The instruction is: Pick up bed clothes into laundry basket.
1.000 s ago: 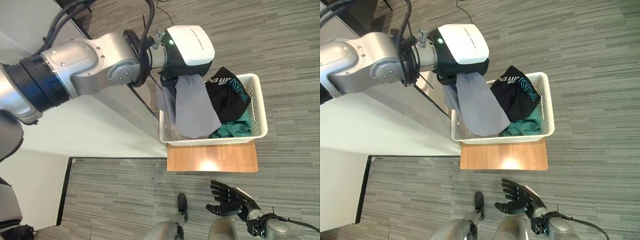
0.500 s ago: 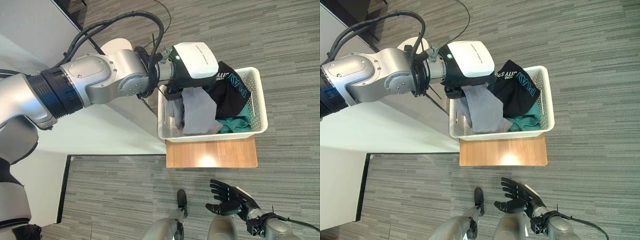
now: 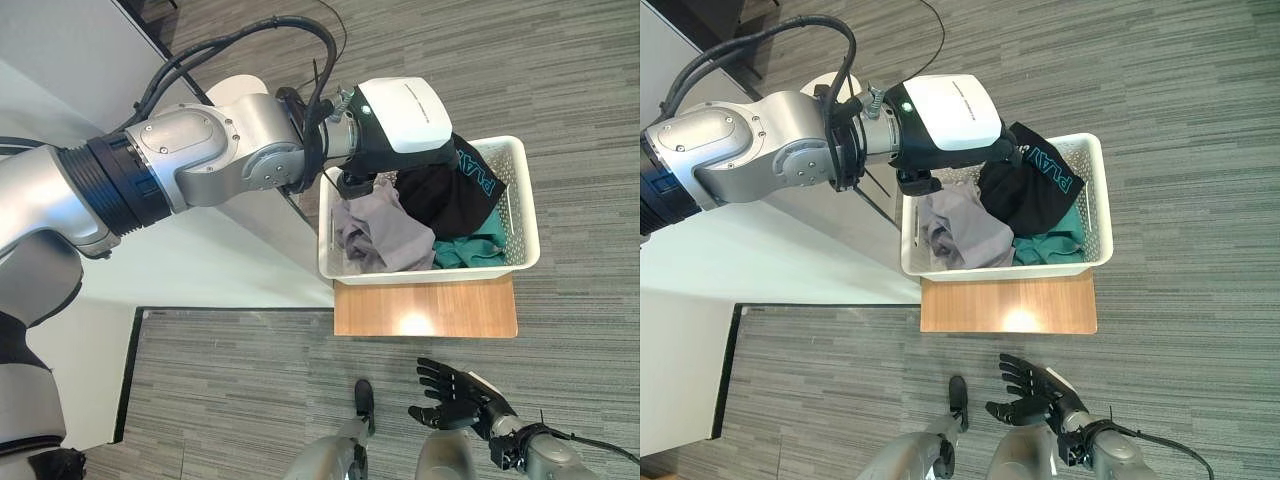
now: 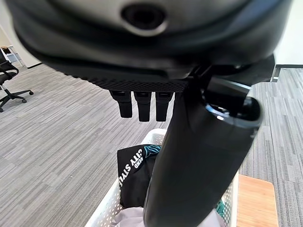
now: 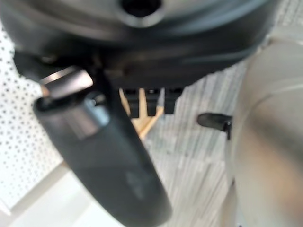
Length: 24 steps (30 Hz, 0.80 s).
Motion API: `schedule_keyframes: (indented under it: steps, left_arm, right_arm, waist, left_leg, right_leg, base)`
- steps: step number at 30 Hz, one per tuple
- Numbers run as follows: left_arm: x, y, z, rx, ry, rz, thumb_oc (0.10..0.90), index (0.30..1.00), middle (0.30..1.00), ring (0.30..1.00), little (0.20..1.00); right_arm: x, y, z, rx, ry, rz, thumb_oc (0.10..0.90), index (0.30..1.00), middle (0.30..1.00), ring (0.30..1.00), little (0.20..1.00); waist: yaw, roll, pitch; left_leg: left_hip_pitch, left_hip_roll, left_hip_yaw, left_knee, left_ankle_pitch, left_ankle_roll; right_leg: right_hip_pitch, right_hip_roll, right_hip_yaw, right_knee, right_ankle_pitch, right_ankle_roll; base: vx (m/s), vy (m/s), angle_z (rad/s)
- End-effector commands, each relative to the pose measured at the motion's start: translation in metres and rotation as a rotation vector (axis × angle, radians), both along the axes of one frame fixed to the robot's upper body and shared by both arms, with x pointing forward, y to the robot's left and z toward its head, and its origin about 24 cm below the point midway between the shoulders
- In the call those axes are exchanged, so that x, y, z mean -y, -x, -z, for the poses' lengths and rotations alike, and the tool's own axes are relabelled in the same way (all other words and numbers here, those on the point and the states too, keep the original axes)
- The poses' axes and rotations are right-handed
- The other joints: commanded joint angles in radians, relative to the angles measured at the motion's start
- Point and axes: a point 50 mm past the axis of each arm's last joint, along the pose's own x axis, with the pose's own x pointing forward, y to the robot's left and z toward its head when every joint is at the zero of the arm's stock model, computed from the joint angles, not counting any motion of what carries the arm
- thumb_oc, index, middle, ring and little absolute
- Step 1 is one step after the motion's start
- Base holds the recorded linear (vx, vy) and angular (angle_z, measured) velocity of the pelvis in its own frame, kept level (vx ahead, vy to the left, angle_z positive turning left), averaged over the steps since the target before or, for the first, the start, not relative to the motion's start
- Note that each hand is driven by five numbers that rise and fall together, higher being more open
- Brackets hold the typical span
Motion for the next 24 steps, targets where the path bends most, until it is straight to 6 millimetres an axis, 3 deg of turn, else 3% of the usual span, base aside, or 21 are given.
schedule_keyframes:
  steps: [1,7,10,12,13,15,17,24]
  left_arm:
    - [0.003,0.009,-0.065,0.151,0.189,0.009,0.8,0.9,0.9,0.9,0.9]
    - [0.011,0.025,-0.039,-0.084,0.264,0.133,0.8,0.9,0.9,0.9,0.9]
    - [-0.003,0.022,-0.006,-0.475,0.502,0.193,0.8,0.9,0.9,0.9,0.9]
    - [-0.005,0.021,0.007,-0.578,0.553,0.197,0.8,0.9,0.9,0.9,0.9]
    - [-0.018,0.015,0.037,-0.846,0.75,0.208,0.8,0.9,0.9,0.9,0.9]
    - [-0.034,0.011,0.07,-1.047,0.881,0.164,0.8,0.9,0.9,0.9,0.9]
    - [-0.045,0.014,0.099,-1.189,0.877,0.096,0.8,0.9,0.9,0.9,0.9]
    - [-0.091,0.033,0.17,-1.534,0.973,-0.119,0.8,0.9,0.9,0.9,0.9]
  right_arm:
    - [-0.003,-0.006,-0.02,0.116,-0.032,-0.026,0.8,0.9,0.9,0.9,0.9]
    - [-0.009,-0.011,-0.017,0.109,-0.029,-0.052,0.8,0.9,0.9,0.9,0.9]
    - [-0.019,-0.014,-0.014,0.111,-0.053,-0.069,0.8,0.9,0.9,0.9,0.9]
    - [-0.019,-0.013,-0.013,0.108,-0.051,-0.072,0.8,0.9,0.9,0.9,0.9]
    - [-0.023,-0.015,-0.014,0.119,-0.075,-0.069,0.8,0.9,0.9,0.9,0.9]
    - [-0.026,-0.019,-0.015,0.129,-0.079,-0.079,0.8,0.9,0.9,0.9,0.9]
    - [-0.03,-0.022,-0.016,0.134,-0.085,-0.097,0.8,0.9,0.9,0.9,0.9]
    - [-0.033,-0.02,-0.019,0.131,-0.107,-0.148,0.8,0.9,0.9,0.9,0.9]
  waist:
    - [-0.008,-0.042,-0.002]
    - [0.015,-0.073,-0.037]
    - [0.036,-0.12,-0.061]
    - [0.036,-0.123,-0.073]
    - [0.045,-0.149,-0.078]
    - [0.053,-0.167,-0.092]
    - [0.063,-0.183,-0.102]
    - [0.096,-0.229,-0.133]
  left_leg:
    - [0.036,0.011,-0.062,-0.001,-0.011,-0.035]
    - [0.058,0.014,-0.077,-0.001,-0.013,-0.039]
    - [0.072,0.018,-0.088,-0.001,-0.015,-0.041]
    - [0.075,0.017,-0.093,-0.001,-0.018,-0.04]
    - [0.08,0.017,-0.097,-0.001,-0.019,-0.04]
    - [0.078,0.014,-0.103,-0.001,-0.022,-0.039]
    - [0.078,0.015,-0.102,-0.001,-0.026,-0.038]
    - [0.084,0.01,-0.106,-0.001,-0.039,-0.032]
  right_leg:
    - [0.098,0.031,-0.036,-0.01,-0.069,-0.005]
    - [0.135,0.03,-0.065,-0.01,-0.077,-0.01]
    - [0.161,0.034,-0.087,-0.01,-0.08,-0.016]
    - [0.169,0.034,-0.092,-0.01,-0.084,-0.019]
    - [0.178,0.035,-0.1,-0.01,-0.083,-0.022]
    - [0.178,0.037,-0.105,-0.01,-0.082,-0.027]
    - [0.179,0.036,-0.108,-0.01,-0.08,-0.028]
    - [0.19,0.029,-0.12,-0.01,-0.075,-0.025]
  base:
    - [0.01,-0.037,0.06]
    - [0.01,-0.038,0.11]
    - [0.0,-0.063,0.13]
    - [-0.01,-0.02,0.16]
    - [-0.03,-0.017,0.14]
    - [-0.02,-0.008,0.01]
    - [0.0,0.004,0.04]
    - [-0.01,0.023,0.09]
